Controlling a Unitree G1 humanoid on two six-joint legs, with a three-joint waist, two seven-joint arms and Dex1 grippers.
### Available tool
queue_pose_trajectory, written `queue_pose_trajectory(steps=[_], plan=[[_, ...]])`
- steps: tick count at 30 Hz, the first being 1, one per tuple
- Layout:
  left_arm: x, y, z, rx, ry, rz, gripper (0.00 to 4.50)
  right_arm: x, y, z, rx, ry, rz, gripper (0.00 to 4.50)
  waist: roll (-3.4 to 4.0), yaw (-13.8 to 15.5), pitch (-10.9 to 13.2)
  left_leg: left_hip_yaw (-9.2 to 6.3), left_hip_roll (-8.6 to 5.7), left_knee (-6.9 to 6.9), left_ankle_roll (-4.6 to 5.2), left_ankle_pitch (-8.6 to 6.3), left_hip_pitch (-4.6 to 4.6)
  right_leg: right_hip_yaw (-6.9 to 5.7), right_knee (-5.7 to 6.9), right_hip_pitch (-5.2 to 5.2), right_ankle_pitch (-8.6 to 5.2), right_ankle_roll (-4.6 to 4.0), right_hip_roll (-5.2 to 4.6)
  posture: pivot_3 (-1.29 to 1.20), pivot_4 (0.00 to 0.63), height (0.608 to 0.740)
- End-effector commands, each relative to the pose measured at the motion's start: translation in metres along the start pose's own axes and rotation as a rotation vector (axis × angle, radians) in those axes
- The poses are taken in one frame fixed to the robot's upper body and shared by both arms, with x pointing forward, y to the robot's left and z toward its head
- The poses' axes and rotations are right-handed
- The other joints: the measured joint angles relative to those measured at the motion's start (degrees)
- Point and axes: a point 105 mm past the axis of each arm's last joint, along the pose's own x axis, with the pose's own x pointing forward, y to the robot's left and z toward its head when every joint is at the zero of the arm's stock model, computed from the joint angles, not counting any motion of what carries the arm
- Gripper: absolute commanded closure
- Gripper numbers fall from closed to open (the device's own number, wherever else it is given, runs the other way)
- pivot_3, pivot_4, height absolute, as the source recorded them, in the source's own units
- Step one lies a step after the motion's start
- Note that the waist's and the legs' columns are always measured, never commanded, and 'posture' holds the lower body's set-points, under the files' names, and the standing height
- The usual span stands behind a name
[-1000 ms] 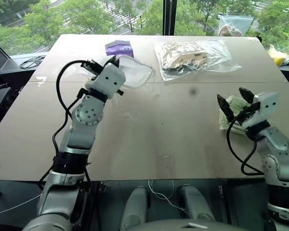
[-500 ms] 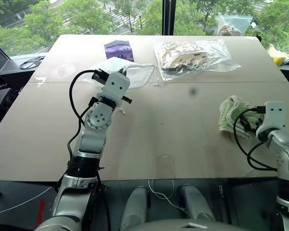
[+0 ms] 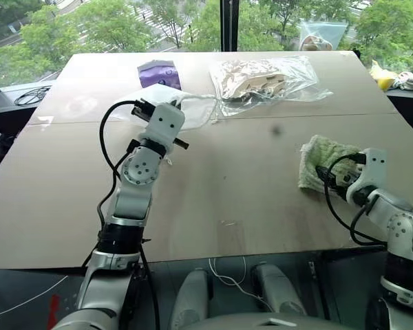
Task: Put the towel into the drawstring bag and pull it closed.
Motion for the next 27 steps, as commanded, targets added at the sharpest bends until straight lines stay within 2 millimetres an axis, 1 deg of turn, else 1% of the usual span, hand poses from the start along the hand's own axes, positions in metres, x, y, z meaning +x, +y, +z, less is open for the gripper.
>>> queue_pose_trajectory(steps=[1,2,3,4,6,8,9,11,14,17,18,20,21,23,27], plan=[[0.002,0.002,0.011,-0.016,-0.043,0.003,4.50,0.021,0.009,-0.018,0.039,0.054,0.065,1.30,-0.19,-0.5,-0.1,0.05,0.03,0.01,0.00,0.00,0.06,0.02,-0.01,0.02,-0.04,-0.07,0.00,0.00,0.150,0.740],[0.002,0.001,0.011,-0.018,-0.044,0.000,4.50,0.025,0.008,-0.015,0.052,0.036,0.064,1.69,-0.20,-0.7,-0.1,0.06,0.03,0.06,0.00,0.00,0.07,0.02,-0.01,0.04,-0.11,-0.20,0.01,0.00,0.150,0.740],[0.002,0.001,0.011,-0.020,-0.044,-0.003,4.50,0.029,0.008,-0.010,0.063,0.016,0.070,1.96,-0.20,-0.9,-0.1,0.06,0.04,0.12,0.00,0.00,0.07,0.03,-0.01,0.05,-0.11,-0.20,0.01,0.00,0.150,0.740],[0.003,0.000,0.011,-0.026,-0.044,-0.007,4.50,0.033,0.008,-0.004,0.069,-0.007,0.076,2.59,-0.19,-1.1,-0.1,0.06,0.04,0.18,0.01,0.00,0.08,0.03,0.01,0.07,-0.11,-0.21,0.02,0.00,0.150,0.740],[0.003,-0.001,0.011,-0.041,-0.043,-0.013,4.50,0.038,0.011,0.005,0.072,-0.045,0.098,3.40,-0.19,-1.3,-0.1,0.06,0.05,0.26,0.01,0.01,0.10,0.03,0.01,0.14,-0.11,-0.21,0.03,0.00,0.150,0.740],[0.003,-0.002,0.010,-0.051,-0.042,-0.017,4.50,0.040,0.013,0.010,0.076,-0.063,0.117,4.24,-0.19,-1.3,-0.1,0.06,0.05,0.28,0.01,0.01,0.11,0.04,0.01,0.16,-0.11,-0.20,0.02,0.00,0.150,0.740],[0.003,-0.002,0.010,-0.059,-0.043,-0.019,4.50,0.041,0.014,0.013,0.075,-0.075,0.120,4.49,-0.19,-1.3,-0.1,0.06,0.05,0.28,0.01,0.01,0.11,0.04,0.01,0.16,-0.11,-0.20,0.02,0.00,0.150,0.740],[0.004,-0.004,0.011,-0.082,-0.046,-0.028,4.50,0.041,0.022,0.023,0.093,-0.125,0.164,4.49,-0.17,-1.3,-0.1,0.04,0.04,0.26,0.01,0.01,0.09,0.04,0.02,0.16,-0.10,-0.19,0.03,0.00,0.150,0.740],[0.004,-0.006,0.011,-0.146,-0.051,-0.039,4.50,0.034,0.043,0.045,0.171,-0.217,0.281,4.49,-0.11,-1.3,-0.1,0.02,0.03,0.20,0.01,0.00,0.06,0.04,0.03,0.12,0.02,0.01,0.02,0.00,0.150,0.740],[0.006,-0.006,0.011,-0.250,-0.057,-0.044,4.50,0.014,0.074,0.070,0.239,-0.304,0.473,4.49,0.14,-0.9,0.1,-0.02,0.01,0.13,0.01,0.00,-0.13,0.03,0.04,-0.03,0.03,0.02,0.01,0.00,0.150,0.740],[0.007,-0.007,0.013,-0.292,-0.064,-0.054,4.50,0.005,0.087,0.077,0.247,-0.323,0.555,4.49,0.20,-0.7,0.1,-0.02,0.00,0.10,0.01,0.00,-0.14,0.03,0.04,-0.04,0.03,0.02,0.01,0.00,0.150,0.740],[0.006,-0.008,0.016,-0.373,-0.083,-0.084,4.50,-0.012,0.109,0.085,0.256,-0.338,0.687,4.49,0.22,-0.2,0.1,-0.02,-0.03,0.02,0.01,0.00,-0.26,0.03,0.04,-0.17,0.03,0.02,-0.01,0.00,0.150,0.740],[0.005,-0.008,0.017,-0.396,-0.093,-0.098,4.50,-0.019,0.119,0.087,0.261,-0.332,0.738,4.49,0.22,0.1,0.1,-0.03,-0.03,-0.02,0.01,0.00,-0.31,0.03,0.03,-0.24,0.03,0.02,-0.01,0.00,0.150,0.740],[0.005,-0.008,0.019,-0.409,-0.108,-0.116,4.50,-0.025,0.132,0.086,0.267,-0.304,0.801,4.49,0.22,0.3,0.1,-0.05,-0.03,-0.08,0.01,0.00,-0.33,0.01,0.03,-0.26,0.02,0.01,-0.01,0.00,0.150,0.740],[0.006,-0.007,0.021,-0.425,-0.133,-0.143,4.50,-0.020,0.154,0.068,0.202,-0.166,0.846,4.49,0.22,0.6,0.1,-0.05,-0.04,-0.09,0.01,0.00,-0.35,0.00,-0.01,-0.27,0.02,0.01,-0.03,0.00,0.150,0.740]])
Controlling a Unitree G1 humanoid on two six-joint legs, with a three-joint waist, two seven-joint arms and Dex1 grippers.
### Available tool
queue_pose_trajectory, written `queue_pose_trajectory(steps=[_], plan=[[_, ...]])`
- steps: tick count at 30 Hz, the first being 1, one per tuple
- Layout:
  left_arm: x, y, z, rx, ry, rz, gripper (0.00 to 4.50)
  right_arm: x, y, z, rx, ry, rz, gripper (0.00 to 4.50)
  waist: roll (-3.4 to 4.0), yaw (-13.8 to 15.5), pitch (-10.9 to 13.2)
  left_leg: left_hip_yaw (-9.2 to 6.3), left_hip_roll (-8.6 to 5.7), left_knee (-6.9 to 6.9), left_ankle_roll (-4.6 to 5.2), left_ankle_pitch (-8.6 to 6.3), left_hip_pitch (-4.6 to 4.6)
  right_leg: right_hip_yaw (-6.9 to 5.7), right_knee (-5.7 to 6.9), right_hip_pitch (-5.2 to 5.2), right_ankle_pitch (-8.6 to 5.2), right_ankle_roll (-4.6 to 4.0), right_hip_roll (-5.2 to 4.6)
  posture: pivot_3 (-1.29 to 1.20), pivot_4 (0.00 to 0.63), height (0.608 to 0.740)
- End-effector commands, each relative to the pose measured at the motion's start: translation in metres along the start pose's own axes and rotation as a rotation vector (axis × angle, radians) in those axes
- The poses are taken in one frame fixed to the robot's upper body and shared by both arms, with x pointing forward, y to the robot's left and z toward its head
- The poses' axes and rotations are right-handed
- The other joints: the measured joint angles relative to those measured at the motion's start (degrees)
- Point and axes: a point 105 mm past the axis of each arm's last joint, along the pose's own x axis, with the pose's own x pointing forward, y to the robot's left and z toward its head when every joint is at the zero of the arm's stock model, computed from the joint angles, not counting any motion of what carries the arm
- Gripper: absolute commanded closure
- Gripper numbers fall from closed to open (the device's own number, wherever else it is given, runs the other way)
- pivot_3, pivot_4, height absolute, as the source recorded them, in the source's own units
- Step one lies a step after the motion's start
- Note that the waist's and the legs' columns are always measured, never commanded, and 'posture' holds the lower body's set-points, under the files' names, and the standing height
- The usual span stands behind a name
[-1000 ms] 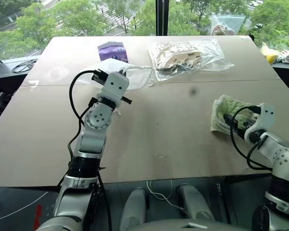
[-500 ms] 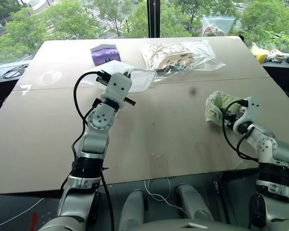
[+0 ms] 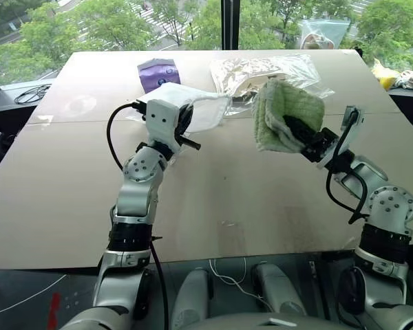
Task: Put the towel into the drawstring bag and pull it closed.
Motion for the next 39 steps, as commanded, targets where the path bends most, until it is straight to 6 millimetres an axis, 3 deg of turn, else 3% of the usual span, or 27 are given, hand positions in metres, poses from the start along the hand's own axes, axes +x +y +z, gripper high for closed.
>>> queue_pose_trajectory(steps=[1,7,13,21,24,29,35,39], plan=[[0.003,-0.003,0.021,-0.021,-0.089,-0.056,4.50,0.012,0.014,-0.016,-0.012,0.108,0.051,4.49,0.00,0.0,0.0,0.01,0.00,0.01,0.00,0.00,0.00,0.01,0.00,0.00,0.00,0.00,0.00,0.00,0.150,0.740],[-0.001,-0.032,0.036,-0.101,-0.160,-0.253,4.50,0.024,0.013,-0.024,0.006,0.178,0.070,4.49,0.01,0.0,0.0,0.01,0.00,0.04,0.00,0.00,0.00,0.00,0.00,-0.01,0.00,0.00,0.01,0.00,0.150,0.740],[-0.006,-0.050,0.042,-0.143,-0.178,-0.367,4.50,0.022,0.013,-0.037,0.049,0.245,0.090,4.49,0.00,0.0,0.0,0.00,0.00,0.00,0.00,0.00,-0.04,0.00,-0.01,-0.03,0.00,-0.01,0.01,0.00,0.150,0.740],[-0.019,-0.080,0.046,-0.245,-0.173,-0.533,4.50,0.015,0.041,-0.056,0.089,0.329,0.221,4.49,0.01,-0.2,0.0,0.00,0.01,0.01,0.00,0.00,-0.04,0.01,-0.01,-0.05,-0.01,0.00,0.01,0.00,0.150,0.740],[-0.023,-0.086,0.047,-0.279,-0.167,-0.567,4.50,0.021,0.042,-0.054,0.156,0.282,0.212,4.49,0.01,-0.3,0.0,-0.01,0.01,0.02,0.00,0.00,-0.02,0.00,0.00,-0.05,-0.01,0.00,0.03,0.00,0.150,0.740],[-0.028,-0.094,0.045,-0.330,-0.150,-0.607,4.50,0.036,0.036,-0.056,0.460,0.109,0.175,4.49,0.02,-0.5,0.0,-0.02,0.06,0.01,0.00,0.00,0.00,0.00,0.02,-0.05,-0.01,0.00,0.08,0.00,0.150,0.740],[-0.032,-0.098,0.040,-0.363,-0.130,-0.626,4.50,0.050,0.024,-0.031,0.762,-0.158,0.107,4.49,0.03,-0.1,0.0,-0.08,0.02,0.08,0.00,0.00,-0.18,-0.07,-0.09,-0.08,0.00,0.01,0.02,0.00,0.150,0.740],[-0.036,-0.103,0.037,-0.385,-0.116,-0.655,4.50,0.059,0.023,-0.041,0.722,-0.125,0.020,4.49,0.05,-0.6,0.0,-0.13,0.00,0.14,0.00,0.00,-0.45,-0.10,-0.16,-0.29,0.00,0.01,0.01,0.00,0.150,0.740]])
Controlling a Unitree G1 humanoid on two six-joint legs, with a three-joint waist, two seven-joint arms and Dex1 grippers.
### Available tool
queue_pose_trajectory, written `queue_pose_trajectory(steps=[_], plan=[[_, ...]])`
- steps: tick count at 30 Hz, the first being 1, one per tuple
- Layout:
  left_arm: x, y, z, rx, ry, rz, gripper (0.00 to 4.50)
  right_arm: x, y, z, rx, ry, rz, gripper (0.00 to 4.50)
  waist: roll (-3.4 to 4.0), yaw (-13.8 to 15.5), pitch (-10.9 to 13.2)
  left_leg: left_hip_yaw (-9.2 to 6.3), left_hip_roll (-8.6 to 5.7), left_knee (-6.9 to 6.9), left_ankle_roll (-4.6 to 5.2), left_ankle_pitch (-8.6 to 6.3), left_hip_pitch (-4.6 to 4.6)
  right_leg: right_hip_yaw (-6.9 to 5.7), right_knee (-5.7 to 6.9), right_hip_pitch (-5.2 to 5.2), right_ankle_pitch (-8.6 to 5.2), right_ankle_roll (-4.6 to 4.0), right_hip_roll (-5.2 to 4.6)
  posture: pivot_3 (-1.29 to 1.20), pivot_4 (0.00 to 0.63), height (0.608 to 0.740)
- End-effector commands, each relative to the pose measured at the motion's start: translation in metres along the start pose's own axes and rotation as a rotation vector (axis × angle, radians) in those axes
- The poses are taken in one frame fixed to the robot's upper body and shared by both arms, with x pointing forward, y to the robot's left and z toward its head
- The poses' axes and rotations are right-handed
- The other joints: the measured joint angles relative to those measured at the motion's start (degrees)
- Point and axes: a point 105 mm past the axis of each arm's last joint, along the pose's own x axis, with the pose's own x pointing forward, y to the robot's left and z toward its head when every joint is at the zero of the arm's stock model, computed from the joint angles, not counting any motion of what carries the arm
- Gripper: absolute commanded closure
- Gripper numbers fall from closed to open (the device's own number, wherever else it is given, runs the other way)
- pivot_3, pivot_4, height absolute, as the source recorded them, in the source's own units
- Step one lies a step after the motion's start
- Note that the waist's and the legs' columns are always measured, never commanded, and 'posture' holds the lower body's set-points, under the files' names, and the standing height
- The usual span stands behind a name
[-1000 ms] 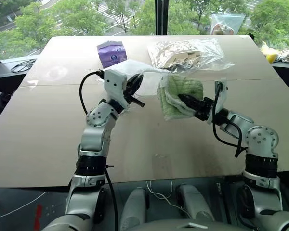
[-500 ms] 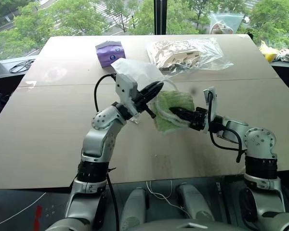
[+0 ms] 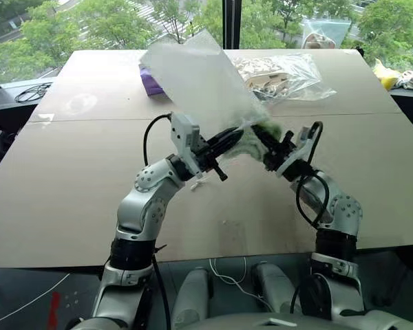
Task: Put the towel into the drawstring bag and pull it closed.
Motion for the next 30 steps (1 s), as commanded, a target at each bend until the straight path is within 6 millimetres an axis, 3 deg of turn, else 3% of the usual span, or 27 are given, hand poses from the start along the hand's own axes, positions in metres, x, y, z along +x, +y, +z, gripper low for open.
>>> queue_pose_trajectory(steps=[1,3,4,7,10,11,13,16,19,20,22,23,24,26,29,30], plan=[[0.004,-0.014,0.007,0.003,-0.028,-0.068,4.50,0.015,0.025,-0.027,-0.073,0.092,0.081,4.49,0.00,-0.3,0.0,0.00,0.01,0.00,0.00,0.00,-0.14,0.00,0.08,-0.20,0.01,-0.01,0.02,0.00,0.150,0.740],[0.004,-0.012,0.007,0.003,-0.029,-0.065,4.50,0.007,0.030,-0.047,-0.196,0.209,0.123,4.49,0.04,-0.3,0.0,0.01,0.02,0.00,0.00,0.00,-0.24,0.01,0.22,-0.39,0.00,-0.01,0.04,0.00,0.150,0.740],[0.004,-0.012,0.007,0.001,-0.032,-0.065,4.50,0.006,0.028,-0.046,-0.214,0.198,0.111,4.49,0.05,-0.3,0.0,0.00,0.04,-0.06,0.00,0.00,-0.26,0.01,0.25,-0.46,0.01,-0.04,0.07,0.00,0.150,0.740],[0.004,-0.012,0.010,-0.035,-0.055,-0.067,4.50,0.016,0.007,-0.009,-0.088,-0.015,-0.015,4.49,0.05,-0.1,0.0,-0.07,0.07,-0.07,0.00,0.00,-0.25,-0.04,0.26,-0.44,0.00,-0.05,0.10,0.00,0.150,0.740],[0.004,-0.017,0.009,-0.059,-0.051,-0.083,4.50,0.008,0.025,-0.041,-0.284,0.176,0.104,4.49,0.06,0.0,0.0,-0.03,0.03,0.10,0.00,0.01,-0.32,-0.02,0.25,-0.42,0.00,-0.02,0.05,0.00,0.150,0.740],[0.004,-0.018,0.009,-0.069,-0.054,-0.083,4.50,0.010,0.027,-0.038,-0.285,0.143,0.110,4.49,0.06,0.0,0.0,0.01,0.01,0.15,0.00,0.00,-0.35,-0.01,0.21,-0.41,0.00,-0.01,0.02,0.00,0.150,0.740],[0.004,-0.019,0.009,-0.083,-0.058,-0.088,4.50,0.019,0.008,-0.009,-0.092,-0.038,-0.018,4.49,0.04,-0.2,0.0,0.00,0.00,0.17,0.00,0.00,-0.33,0.00,0.20,-0.37,0.00,-0.01,0.00,0.00,0.150,0.740],[0.005,-0.021,0.010,-0.115,-0.069,-0.091,4.50,0.013,0.023,-0.051,-0.323,0.194,0.104,4.49,0.08,-0.1,0.0,-0.03,0.03,0.17,0.00,0.00,-0.31,-0.03,0.25,-0.38,0.01,-0.02,0.04,0.00,0.150,0.740],[0.005,-0.030,0.009,-0.140,-0.069,-0.115,4.50,0.025,-0.002,-0.021,-0.179,0.014,-0.065,4.49,0.07,-0.3,0.0,-0.02,0.04,0.17,0.00,0.00,-0.30,-0.03,0.25,-0.39,0.00,-0.02,0.04,0.00,0.150,0.740],[0.005,-0.034,0.010,-0.148,-0.070,-0.119,4.50,0.025,0.000,-0.028,-0.238,0.071,-0.034,3.76,0.07,-0.3,0.0,-0.01,0.04,0.16,0.00,0.00,-0.29,-0.02,0.26,-0.38,0.01,-0.02,0.04,0.00,0.150,0.740],[0.006,-0.040,0.012,-0.160,-0.069,-0.123,4.50,0.019,0.010,-0.049,-0.332,0.212,0.055,3.22,0.08,0.0,0.0,-0.03,0.04,0.17,0.00,0.00,-0.31,-0.03,0.27,-0.38,0.01,-0.02,0.04,0.00,0.150,0.740],[0.006,-0.043,0.014,-0.164,-0.069,-0.127,4.50,0.018,0.017,-0.053,-0.329,0.226,0.096,2.69,0.08,0.1,0.0,-0.02,0.02,0.18,0.00,0.00,-0.32,-0.03,0.25,-0.37,0.01,-0.02,0.02,0.00,0.150,0.740],[0.007,-0.044,0.016,-0.168,-0.068,-0.130,4.50,0.022,0.019,-0.044,-0.290,0.171,0.087,2.13,0.08,0.1,0.0,-0.02,0.00,0.18,0.00,0.00,-0.33,-0.03,0.23,-0.37,0.01,-0.02,0.01,0.00,0.150,0.740],[0.008,-0.042,0.016,-0.180,-0.061,-0.134,4.50,0.032,-0.004,-0.017,-0.194,0.025,-0.074,1.45,0.08,0.0,0.0,-0.03,0.01,0.18,0.00,0.00,-0.33,-0.02,0.24,-0.37,0.01,-0.01,0.02,0.00,0.150,0.740],[0.009,-0.041,0.014,-0.191,-0.048,-0.136,4.50,0.029,-0.001,-0.029,-0.244,0.100,-0.025,0.06,0.08,0.0,0.0,-0.05,0.03,0.21,0.01,0.01,-0.28,-0.04,0.27,-0.37,0.01,-0.02,0.06,0.00,0.150,0.740],[0.009,-0.040,0.013,-0.190,-0.045,-0.132,4.50,0.029,0.001,-0.030,-0.236,0.102,-0.016,0.06,0.08,0.0,0.0,-0.05,0.03,0.22,0.01,0.01,-0.28,-0.04,0.27,-0.35,0.01,-0.03,0.06,0.00,0.150,0.740]])
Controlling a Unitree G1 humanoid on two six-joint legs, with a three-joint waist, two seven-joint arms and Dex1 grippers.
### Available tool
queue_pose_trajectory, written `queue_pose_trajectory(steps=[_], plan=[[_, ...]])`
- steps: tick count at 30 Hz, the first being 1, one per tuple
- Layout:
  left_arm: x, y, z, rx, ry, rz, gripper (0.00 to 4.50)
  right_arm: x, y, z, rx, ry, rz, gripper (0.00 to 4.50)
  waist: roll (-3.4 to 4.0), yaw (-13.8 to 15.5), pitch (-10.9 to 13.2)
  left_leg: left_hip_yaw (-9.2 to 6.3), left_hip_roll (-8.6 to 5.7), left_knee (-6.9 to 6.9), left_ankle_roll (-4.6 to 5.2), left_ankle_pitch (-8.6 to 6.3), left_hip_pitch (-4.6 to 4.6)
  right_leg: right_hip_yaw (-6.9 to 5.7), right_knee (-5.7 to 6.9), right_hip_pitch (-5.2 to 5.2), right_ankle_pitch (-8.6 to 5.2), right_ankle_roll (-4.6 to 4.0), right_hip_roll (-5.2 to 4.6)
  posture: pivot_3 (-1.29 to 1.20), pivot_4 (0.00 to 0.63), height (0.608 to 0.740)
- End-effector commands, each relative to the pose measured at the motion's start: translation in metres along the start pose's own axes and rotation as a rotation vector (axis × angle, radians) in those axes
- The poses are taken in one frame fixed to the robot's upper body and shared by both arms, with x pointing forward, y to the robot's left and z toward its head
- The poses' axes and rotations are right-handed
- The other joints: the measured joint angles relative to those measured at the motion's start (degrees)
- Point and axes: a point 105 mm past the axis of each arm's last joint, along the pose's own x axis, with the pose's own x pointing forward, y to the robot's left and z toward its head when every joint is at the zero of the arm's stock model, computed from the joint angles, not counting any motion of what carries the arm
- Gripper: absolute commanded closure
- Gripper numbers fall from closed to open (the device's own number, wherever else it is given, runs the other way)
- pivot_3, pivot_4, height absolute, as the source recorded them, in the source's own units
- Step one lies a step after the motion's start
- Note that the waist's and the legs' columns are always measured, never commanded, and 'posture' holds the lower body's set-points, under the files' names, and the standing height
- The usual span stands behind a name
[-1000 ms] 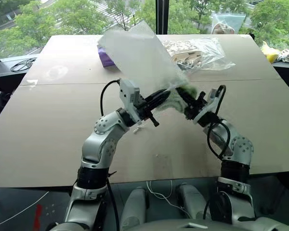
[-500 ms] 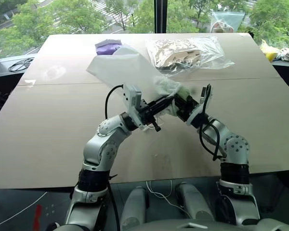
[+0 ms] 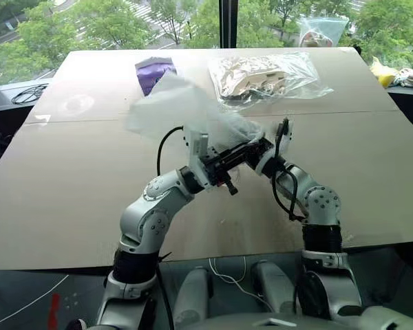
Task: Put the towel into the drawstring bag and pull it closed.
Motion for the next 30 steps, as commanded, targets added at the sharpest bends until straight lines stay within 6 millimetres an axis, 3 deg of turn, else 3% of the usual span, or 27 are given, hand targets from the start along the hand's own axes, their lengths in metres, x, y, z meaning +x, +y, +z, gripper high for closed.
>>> queue_pose_trajectory(steps=[1,8,10,19,21,25,30], plan=[[0.002,-0.007,0.010,0.027,-0.025,-0.032,4.50,-0.001,0.012,0.001,-0.001,-0.003,0.053,0.06,0.00,0.0,0.0,0.01,0.00,0.00,0.00,0.00,-0.01,0.00,-0.01,0.00,0.00,0.00,-0.01,0.00,0.150,0.740],[-0.006,0.047,0.017,0.130,-0.032,0.233,4.50,-0.016,0.011,-0.006,-0.094,0.058,0.041,0.06,0.00,0.2,0.0,-0.01,-0.01,-0.02,0.00,0.00,-0.03,-0.02,-0.02,-0.01,0.00,0.00,-0.01,0.00,0.150,0.740],[-0.006,0.054,0.022,0.127,-0.054,0.260,4.50,-0.022,0.012,-0.007,-0.100,0.080,0.045,0.06,0.00,0.2,0.0,0.02,-0.02,0.00,0.00,0.00,-0.03,0.00,-0.02,-0.01,0.00,0.00,-0.02,0.00,0.150,0.740],[-0.010,0.069,0.034,0.097,-0.105,0.314,4.50,-0.046,0.017,0.007,-0.249,0.107,0.079,0.06,0.00,0.3,0.0,0.02,-0.02,-0.01,0.00,0.00,-0.04,0.00,-0.02,-0.01,0.00,0.01,-0.02,0.00,0.150,0.740],[-0.012,0.071,0.038,0.091,-0.119,0.315,4.50,-0.048,0.008,0.011,-0.252,0.088,0.032,0.06,-0.01,0.2,0.0,0.01,-0.02,-0.01,0.00,0.00,-0.04,0.00,-0.02,-0.01,0.00,0.01,-0.02,0.00,0.150,0.740],[-0.010,0.064,0.039,0.080,-0.112,0.260,4.50,-0.039,-0.003,0.009,-0.212,0.083,-0.018,0.06,-0.01,0.0,0.0,0.02,-0.01,0.00,0.00,0.00,-0.01,0.01,0.00,-0.01,0.00,0.01,-0.01,0.00,0.150,0.740],[-0.007,0.053,0.036,0.053,-0.093,0.197,4.50,-0.024,0.002,0.012,-0.146,0.041,0.020,0.06,-0.01,-0.1,0.0,0.03,-0.01,0.00,0.00,0.00,-0.04,0.01,-0.01,-0.02,0.01,0.01,-0.02,0.00,0.150,0.740]])
